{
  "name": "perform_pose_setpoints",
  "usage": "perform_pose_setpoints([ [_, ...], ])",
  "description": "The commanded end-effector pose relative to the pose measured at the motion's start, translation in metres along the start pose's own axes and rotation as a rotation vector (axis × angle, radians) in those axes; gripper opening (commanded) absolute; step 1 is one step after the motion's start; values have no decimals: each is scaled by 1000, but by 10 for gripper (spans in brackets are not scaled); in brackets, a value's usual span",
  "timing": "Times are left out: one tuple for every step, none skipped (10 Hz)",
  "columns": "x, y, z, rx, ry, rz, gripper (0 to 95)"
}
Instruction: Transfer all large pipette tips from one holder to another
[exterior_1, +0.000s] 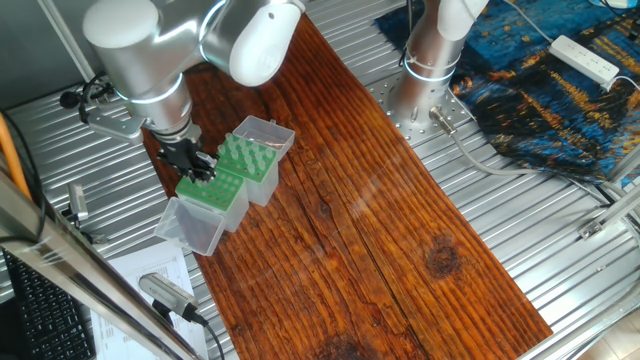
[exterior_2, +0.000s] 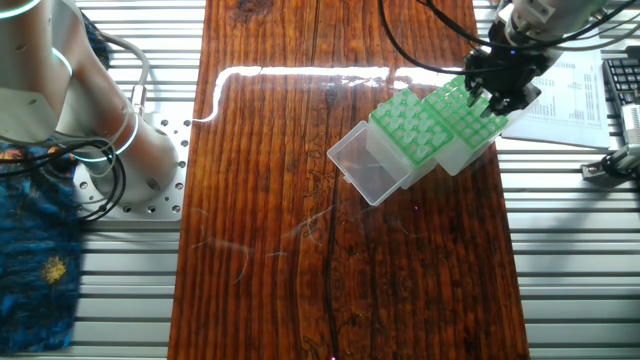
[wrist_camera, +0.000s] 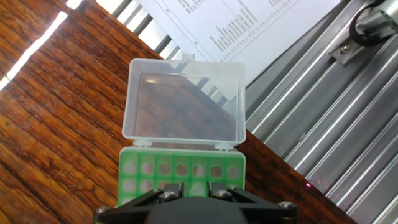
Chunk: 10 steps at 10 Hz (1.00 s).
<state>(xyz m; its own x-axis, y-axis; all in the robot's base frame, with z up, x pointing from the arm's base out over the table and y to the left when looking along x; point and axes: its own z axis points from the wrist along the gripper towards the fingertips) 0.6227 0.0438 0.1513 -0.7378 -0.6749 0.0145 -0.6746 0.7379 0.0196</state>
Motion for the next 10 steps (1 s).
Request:
perform_pose_setpoints([
  [0, 0, 0, 2, -1, 0, 0],
  [0, 0, 0, 3, -1, -1, 0],
  [0, 0, 0, 4, -2, -1, 0],
  [0, -1, 0, 3, -4, -1, 0],
  [1, -1, -1, 1, -6, -3, 0],
  [1, -1, -3, 2, -5, -6, 0],
  [1, -2, -4, 1, -5, -10, 0],
  [2, -3, -11, -1, -7, -20, 0],
  [2, -3, -17, -2, -6, -23, 0],
  [2, -4, -23, -3, -4, -28, 0],
])
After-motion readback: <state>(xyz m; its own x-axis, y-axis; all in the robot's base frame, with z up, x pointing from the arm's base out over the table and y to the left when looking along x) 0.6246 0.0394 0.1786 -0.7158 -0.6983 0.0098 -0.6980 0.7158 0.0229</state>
